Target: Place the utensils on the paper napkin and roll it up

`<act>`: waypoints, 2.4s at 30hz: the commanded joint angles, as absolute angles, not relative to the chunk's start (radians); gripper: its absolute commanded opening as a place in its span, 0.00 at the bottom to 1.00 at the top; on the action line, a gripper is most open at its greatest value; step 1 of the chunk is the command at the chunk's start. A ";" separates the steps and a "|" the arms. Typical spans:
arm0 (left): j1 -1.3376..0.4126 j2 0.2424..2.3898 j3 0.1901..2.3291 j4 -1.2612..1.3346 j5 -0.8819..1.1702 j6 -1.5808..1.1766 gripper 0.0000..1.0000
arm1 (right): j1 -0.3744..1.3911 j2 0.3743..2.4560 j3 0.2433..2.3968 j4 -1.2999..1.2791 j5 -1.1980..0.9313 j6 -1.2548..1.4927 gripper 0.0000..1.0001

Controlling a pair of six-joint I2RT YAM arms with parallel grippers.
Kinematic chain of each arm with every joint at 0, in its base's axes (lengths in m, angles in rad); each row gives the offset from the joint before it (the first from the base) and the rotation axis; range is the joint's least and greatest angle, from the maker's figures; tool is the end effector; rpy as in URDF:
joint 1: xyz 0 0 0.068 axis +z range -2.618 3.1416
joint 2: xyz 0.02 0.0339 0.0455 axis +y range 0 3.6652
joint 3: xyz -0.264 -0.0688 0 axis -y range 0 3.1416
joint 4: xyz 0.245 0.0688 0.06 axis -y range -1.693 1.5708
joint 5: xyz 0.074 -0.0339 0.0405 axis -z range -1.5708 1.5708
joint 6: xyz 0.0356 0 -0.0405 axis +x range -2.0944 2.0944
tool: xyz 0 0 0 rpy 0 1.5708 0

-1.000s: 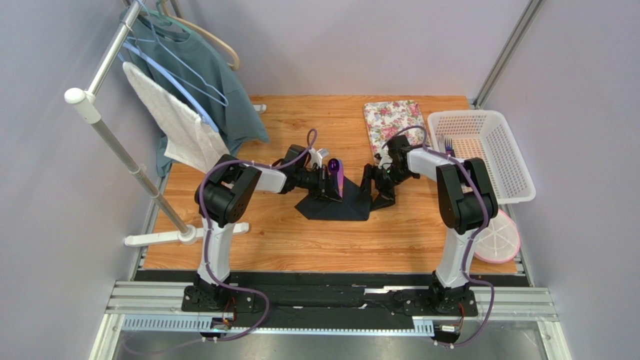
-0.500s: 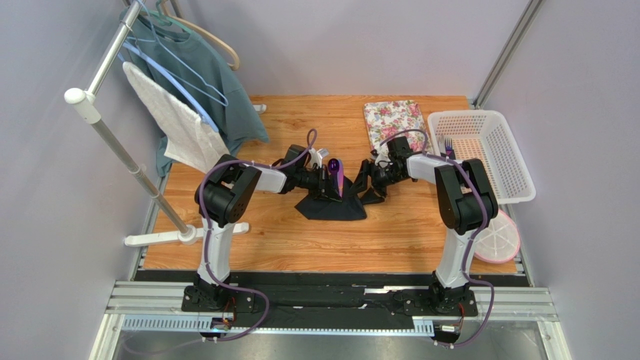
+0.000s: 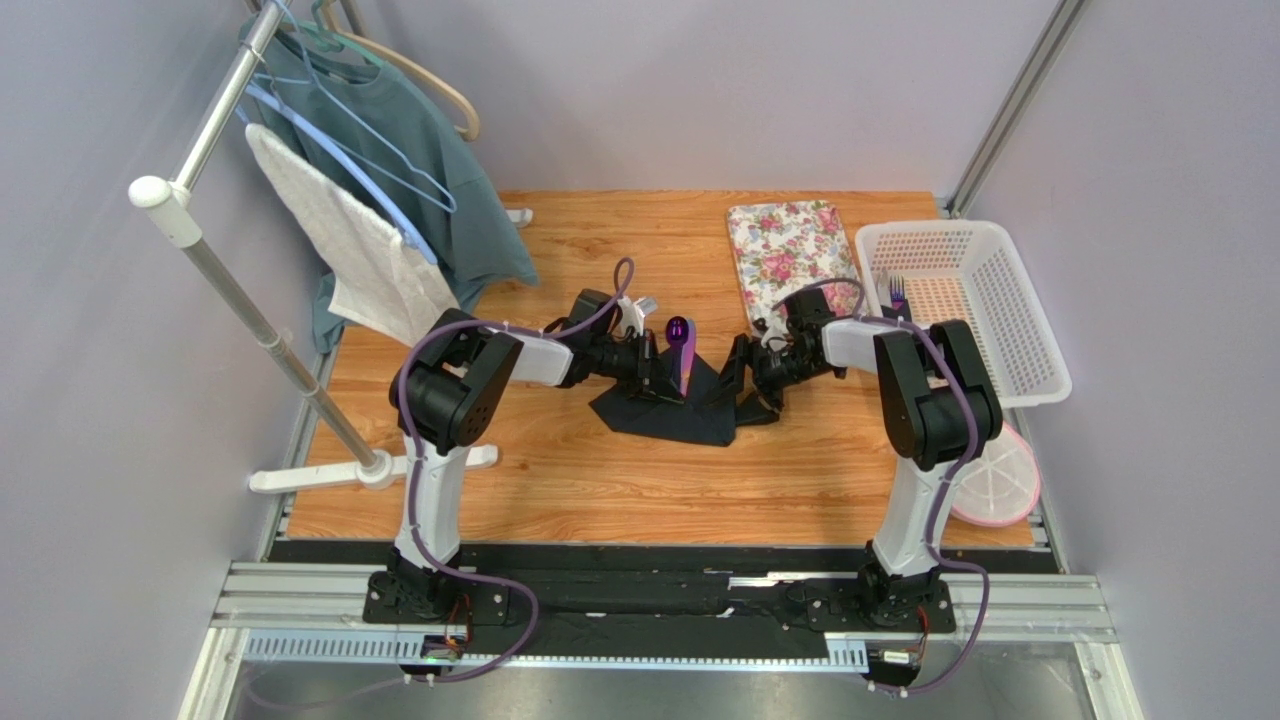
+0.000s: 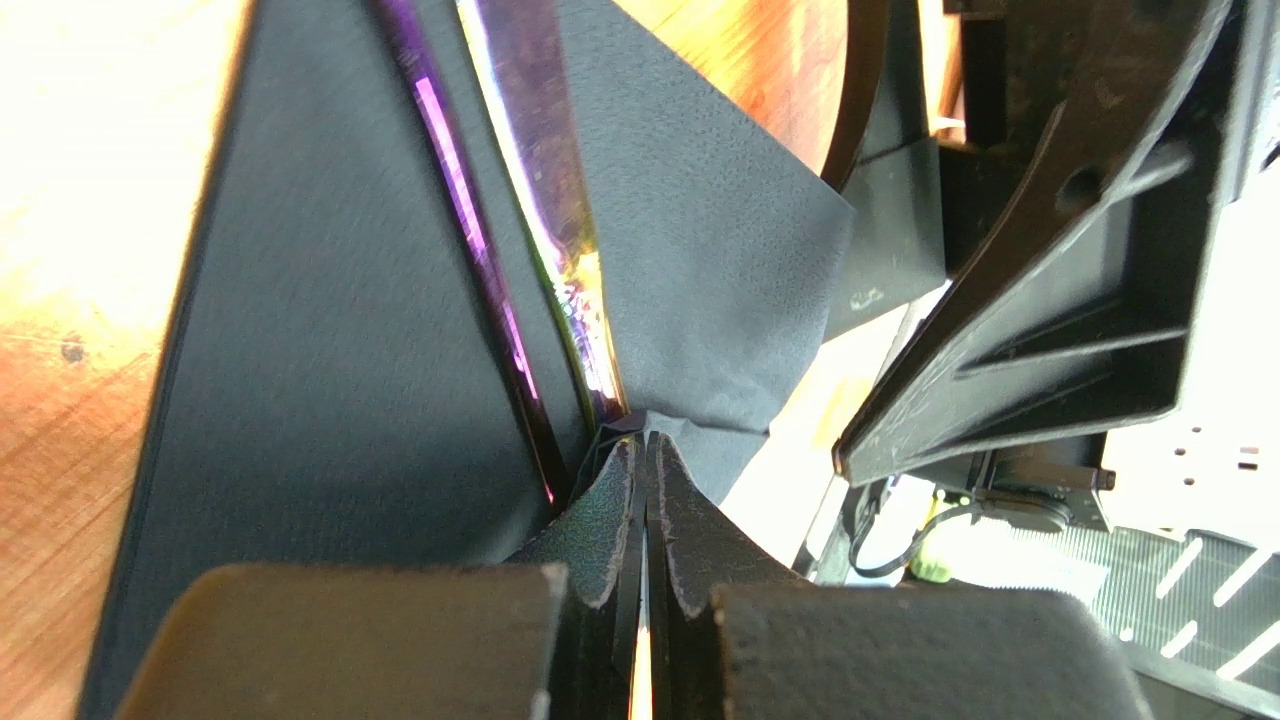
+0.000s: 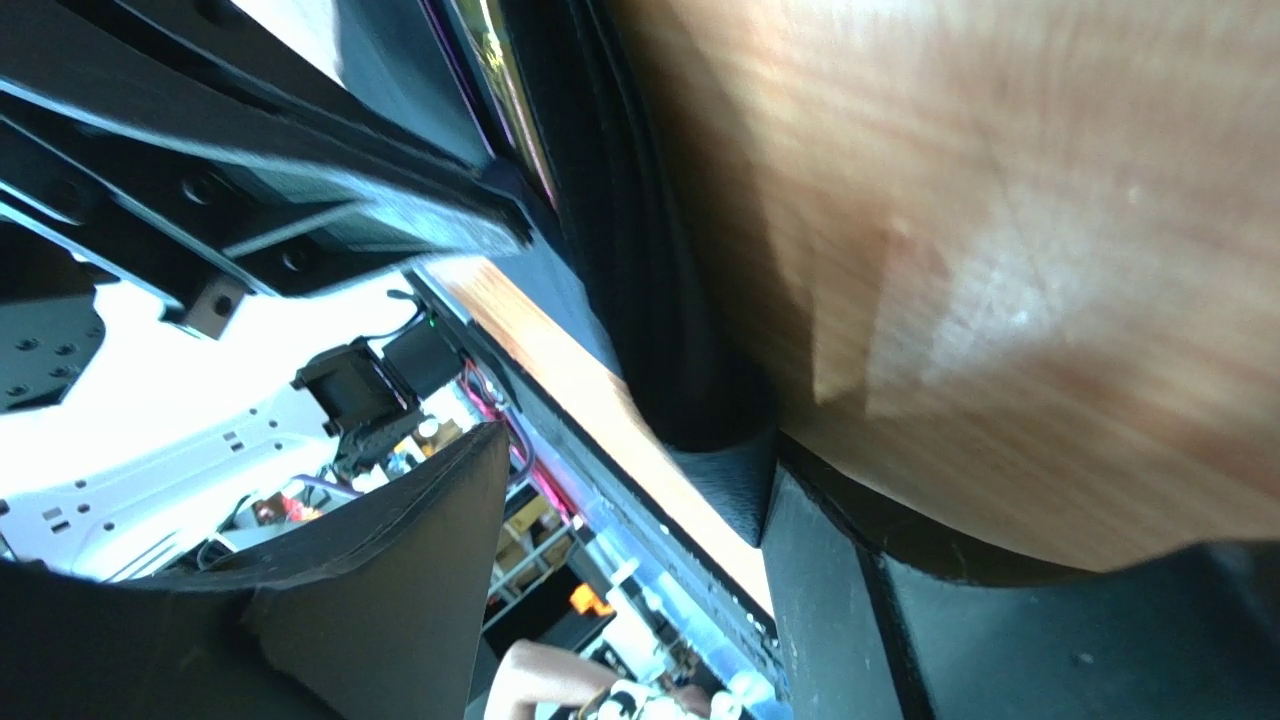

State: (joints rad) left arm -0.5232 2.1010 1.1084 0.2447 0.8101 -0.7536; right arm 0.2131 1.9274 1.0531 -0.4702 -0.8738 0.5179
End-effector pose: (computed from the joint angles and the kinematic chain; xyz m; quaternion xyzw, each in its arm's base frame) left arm 0.3422 -0.2271 0.1019 0.0597 0.8549 -0.5091 0.0800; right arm 0.3237 0.0980 0.1171 -0.0894 -0.8971 -0.4292 0.0547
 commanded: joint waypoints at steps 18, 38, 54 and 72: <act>-0.520 2.105 1.126 0.253 0.793 -0.755 0.00 | 0.192 1.897 1.117 -0.477 -0.807 0.506 0.46; -0.517 2.111 1.111 0.281 0.767 -0.815 0.00 | 0.196 2.014 1.321 -0.551 -0.792 0.492 0.20; -0.517 2.111 1.104 0.284 0.759 -0.810 0.00 | 0.195 1.944 1.091 -0.565 -0.868 0.465 0.64; -0.515 2.109 1.103 0.287 0.761 -0.811 0.00 | 0.133 1.838 0.966 -0.289 -0.963 0.706 0.63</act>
State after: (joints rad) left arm -0.5213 2.1014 1.1080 0.2596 0.7757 -0.8131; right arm 0.1474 1.9110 0.9943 -0.4202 -0.9440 0.6186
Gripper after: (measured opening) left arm 0.007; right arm 0.634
